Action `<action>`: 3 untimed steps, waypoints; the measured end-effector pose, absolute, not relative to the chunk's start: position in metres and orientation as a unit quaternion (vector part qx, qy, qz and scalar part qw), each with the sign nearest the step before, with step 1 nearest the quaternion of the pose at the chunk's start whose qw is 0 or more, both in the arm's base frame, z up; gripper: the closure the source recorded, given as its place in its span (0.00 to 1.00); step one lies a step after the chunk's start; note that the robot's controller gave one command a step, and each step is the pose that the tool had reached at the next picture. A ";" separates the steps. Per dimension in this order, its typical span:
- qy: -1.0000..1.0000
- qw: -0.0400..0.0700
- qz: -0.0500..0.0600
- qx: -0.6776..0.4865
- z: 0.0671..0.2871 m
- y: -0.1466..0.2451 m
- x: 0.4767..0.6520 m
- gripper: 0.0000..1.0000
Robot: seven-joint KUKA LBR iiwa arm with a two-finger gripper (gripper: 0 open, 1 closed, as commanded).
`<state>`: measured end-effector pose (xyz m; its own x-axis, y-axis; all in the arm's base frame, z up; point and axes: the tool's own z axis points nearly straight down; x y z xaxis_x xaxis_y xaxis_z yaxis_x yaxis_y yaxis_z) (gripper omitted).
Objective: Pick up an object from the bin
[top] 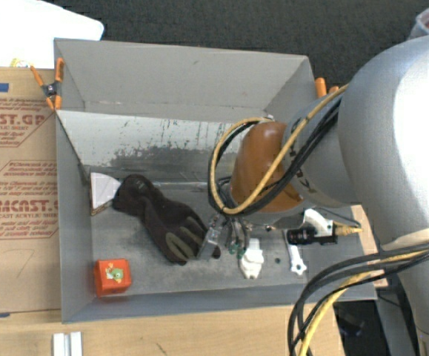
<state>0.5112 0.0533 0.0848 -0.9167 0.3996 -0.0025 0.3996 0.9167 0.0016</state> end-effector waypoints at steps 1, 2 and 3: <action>0.979 -0.001 0.000 0.202 0.165 0.043 0.500 1.00; 0.975 0.001 0.000 0.221 0.115 0.048 0.515 1.00; 0.975 0.001 0.000 0.221 0.115 0.048 0.515 1.00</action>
Offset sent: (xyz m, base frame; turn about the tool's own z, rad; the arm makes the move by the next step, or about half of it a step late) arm 0.0040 -0.0053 0.0313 0.0359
